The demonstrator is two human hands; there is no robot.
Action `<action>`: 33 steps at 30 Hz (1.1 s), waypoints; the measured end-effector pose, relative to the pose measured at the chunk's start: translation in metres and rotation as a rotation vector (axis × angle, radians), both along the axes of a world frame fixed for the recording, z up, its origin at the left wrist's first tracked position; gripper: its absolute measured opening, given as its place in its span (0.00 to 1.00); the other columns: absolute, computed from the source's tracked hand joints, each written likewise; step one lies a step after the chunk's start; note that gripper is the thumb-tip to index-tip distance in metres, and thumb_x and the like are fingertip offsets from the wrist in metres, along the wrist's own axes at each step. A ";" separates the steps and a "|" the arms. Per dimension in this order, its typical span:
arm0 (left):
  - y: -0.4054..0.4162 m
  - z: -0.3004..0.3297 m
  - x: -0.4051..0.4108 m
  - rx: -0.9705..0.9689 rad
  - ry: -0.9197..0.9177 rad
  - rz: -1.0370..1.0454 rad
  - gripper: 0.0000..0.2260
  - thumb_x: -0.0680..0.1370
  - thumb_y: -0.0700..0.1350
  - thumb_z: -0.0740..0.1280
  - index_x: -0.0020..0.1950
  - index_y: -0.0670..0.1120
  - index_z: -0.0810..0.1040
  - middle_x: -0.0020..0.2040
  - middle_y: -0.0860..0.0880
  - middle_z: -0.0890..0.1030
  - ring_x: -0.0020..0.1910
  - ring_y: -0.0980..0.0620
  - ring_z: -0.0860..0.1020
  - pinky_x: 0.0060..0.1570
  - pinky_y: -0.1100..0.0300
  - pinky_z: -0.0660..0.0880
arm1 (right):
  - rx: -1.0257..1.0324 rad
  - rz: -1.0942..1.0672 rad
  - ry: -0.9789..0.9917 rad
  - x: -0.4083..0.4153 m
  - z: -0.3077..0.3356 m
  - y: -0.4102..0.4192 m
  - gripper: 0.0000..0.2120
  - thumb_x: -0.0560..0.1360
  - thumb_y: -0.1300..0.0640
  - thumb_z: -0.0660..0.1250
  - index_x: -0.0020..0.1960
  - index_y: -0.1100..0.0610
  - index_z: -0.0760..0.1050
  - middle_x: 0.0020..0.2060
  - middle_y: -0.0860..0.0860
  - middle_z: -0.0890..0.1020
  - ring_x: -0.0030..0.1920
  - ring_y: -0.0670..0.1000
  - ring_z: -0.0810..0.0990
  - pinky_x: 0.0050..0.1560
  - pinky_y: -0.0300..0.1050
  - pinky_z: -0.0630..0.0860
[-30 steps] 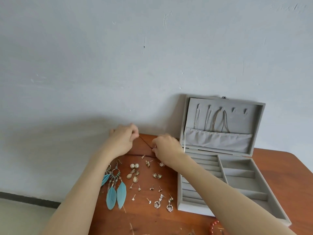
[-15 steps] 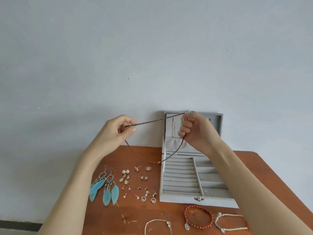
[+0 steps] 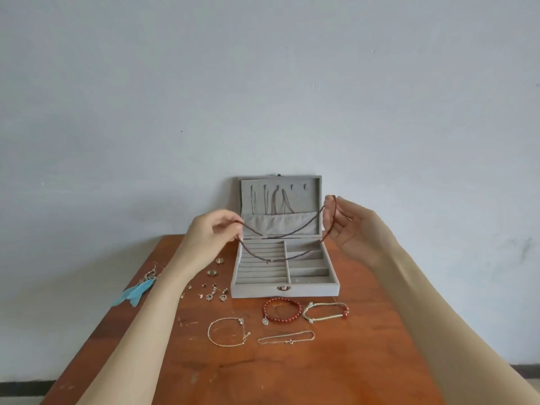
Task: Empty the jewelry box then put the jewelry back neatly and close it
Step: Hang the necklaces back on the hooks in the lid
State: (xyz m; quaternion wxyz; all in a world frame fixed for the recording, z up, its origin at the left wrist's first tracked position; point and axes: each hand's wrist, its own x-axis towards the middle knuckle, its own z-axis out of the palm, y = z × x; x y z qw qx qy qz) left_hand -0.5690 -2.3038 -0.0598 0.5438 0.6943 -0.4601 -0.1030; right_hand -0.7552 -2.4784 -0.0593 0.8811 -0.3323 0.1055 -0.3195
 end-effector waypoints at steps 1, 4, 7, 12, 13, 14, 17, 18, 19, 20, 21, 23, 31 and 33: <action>-0.002 0.003 -0.011 0.066 -0.116 -0.037 0.05 0.75 0.41 0.67 0.43 0.50 0.79 0.39 0.53 0.82 0.43 0.55 0.80 0.50 0.65 0.75 | -0.129 -0.009 0.059 -0.001 0.001 0.005 0.11 0.65 0.66 0.72 0.47 0.63 0.76 0.36 0.53 0.79 0.35 0.49 0.80 0.41 0.38 0.79; -0.007 0.012 -0.041 0.147 -0.323 -0.093 0.05 0.75 0.43 0.68 0.43 0.53 0.79 0.42 0.57 0.81 0.43 0.59 0.78 0.45 0.71 0.71 | -0.540 -0.057 0.307 -0.002 0.002 0.028 0.05 0.75 0.65 0.63 0.48 0.63 0.77 0.40 0.56 0.80 0.42 0.52 0.80 0.46 0.42 0.78; -0.008 0.024 -0.062 0.106 -0.369 -0.075 0.05 0.74 0.42 0.68 0.42 0.53 0.80 0.40 0.57 0.81 0.42 0.59 0.77 0.44 0.70 0.72 | -0.645 -0.003 0.395 -0.004 -0.002 0.043 0.08 0.79 0.63 0.59 0.52 0.63 0.76 0.42 0.56 0.82 0.43 0.51 0.81 0.47 0.41 0.78; -0.010 0.040 -0.079 0.043 -0.357 -0.063 0.05 0.74 0.40 0.69 0.42 0.50 0.80 0.37 0.57 0.79 0.37 0.62 0.74 0.37 0.77 0.68 | -0.659 0.098 0.390 -0.021 -0.005 0.059 0.08 0.78 0.61 0.61 0.53 0.63 0.75 0.43 0.54 0.82 0.45 0.50 0.82 0.51 0.42 0.76; -0.012 0.041 -0.082 0.049 -0.364 -0.058 0.05 0.73 0.41 0.69 0.41 0.50 0.80 0.37 0.56 0.79 0.37 0.62 0.75 0.36 0.77 0.68 | -0.648 0.107 0.375 -0.025 -0.005 0.061 0.07 0.77 0.62 0.63 0.52 0.62 0.76 0.42 0.53 0.82 0.44 0.49 0.82 0.50 0.40 0.76; -0.015 0.042 -0.084 0.059 -0.372 -0.055 0.04 0.73 0.41 0.69 0.41 0.51 0.80 0.37 0.56 0.80 0.37 0.61 0.75 0.36 0.77 0.68 | -0.638 0.113 0.364 -0.029 -0.005 0.062 0.05 0.76 0.63 0.64 0.51 0.61 0.76 0.42 0.53 0.83 0.44 0.50 0.82 0.49 0.40 0.77; -0.023 0.041 -0.094 0.090 -0.368 -0.074 0.05 0.73 0.44 0.70 0.39 0.53 0.79 0.38 0.55 0.81 0.40 0.59 0.77 0.38 0.74 0.69 | -0.642 0.084 0.377 -0.036 -0.006 0.062 0.04 0.73 0.65 0.67 0.47 0.60 0.76 0.42 0.55 0.82 0.46 0.52 0.81 0.55 0.45 0.76; -0.025 0.041 -0.098 0.097 -0.363 -0.084 0.05 0.73 0.44 0.70 0.38 0.53 0.78 0.39 0.55 0.80 0.40 0.59 0.77 0.39 0.73 0.69 | -0.636 0.072 0.380 -0.039 -0.006 0.062 0.03 0.73 0.66 0.67 0.45 0.60 0.76 0.40 0.55 0.81 0.43 0.52 0.81 0.54 0.46 0.75; -0.027 0.041 -0.101 0.103 -0.361 -0.088 0.05 0.73 0.44 0.70 0.38 0.53 0.77 0.39 0.55 0.80 0.40 0.59 0.76 0.40 0.72 0.69 | -0.633 0.061 0.379 -0.042 -0.007 0.060 0.03 0.73 0.66 0.66 0.43 0.60 0.76 0.37 0.55 0.80 0.40 0.52 0.79 0.50 0.46 0.75; -0.028 0.041 -0.104 0.110 -0.353 -0.088 0.06 0.73 0.44 0.70 0.38 0.53 0.76 0.39 0.55 0.80 0.40 0.59 0.76 0.40 0.71 0.69 | -0.634 0.048 0.377 -0.046 -0.006 0.059 0.04 0.74 0.66 0.66 0.41 0.61 0.76 0.35 0.55 0.79 0.36 0.51 0.77 0.46 0.45 0.75; -0.028 0.040 -0.105 0.120 -0.332 -0.085 0.05 0.74 0.45 0.69 0.39 0.53 0.76 0.39 0.55 0.80 0.41 0.59 0.76 0.41 0.70 0.69 | -0.644 0.030 0.380 -0.050 -0.005 0.056 0.05 0.75 0.65 0.65 0.40 0.61 0.75 0.33 0.54 0.78 0.33 0.50 0.75 0.42 0.43 0.74; -0.030 0.037 -0.105 0.157 -0.238 -0.107 0.04 0.74 0.47 0.68 0.40 0.52 0.75 0.43 0.53 0.81 0.44 0.58 0.78 0.45 0.67 0.70 | -0.679 0.000 0.386 -0.062 0.001 0.049 0.07 0.75 0.64 0.64 0.38 0.61 0.74 0.31 0.53 0.76 0.31 0.49 0.72 0.36 0.42 0.70; -0.063 0.028 -0.155 0.190 0.150 -0.363 0.04 0.73 0.42 0.70 0.45 0.46 0.76 0.44 0.48 0.82 0.39 0.60 0.77 0.41 0.63 0.68 | -0.805 -0.047 0.417 -0.119 0.031 0.013 0.04 0.75 0.65 0.62 0.46 0.65 0.75 0.31 0.55 0.74 0.28 0.48 0.70 0.32 0.40 0.68; -0.078 0.028 -0.175 0.161 0.147 -0.371 0.06 0.72 0.40 0.71 0.44 0.45 0.76 0.41 0.49 0.82 0.38 0.60 0.78 0.44 0.62 0.71 | -0.828 -0.065 0.428 -0.137 0.036 0.003 0.04 0.75 0.65 0.63 0.46 0.65 0.75 0.30 0.53 0.73 0.28 0.49 0.70 0.33 0.41 0.67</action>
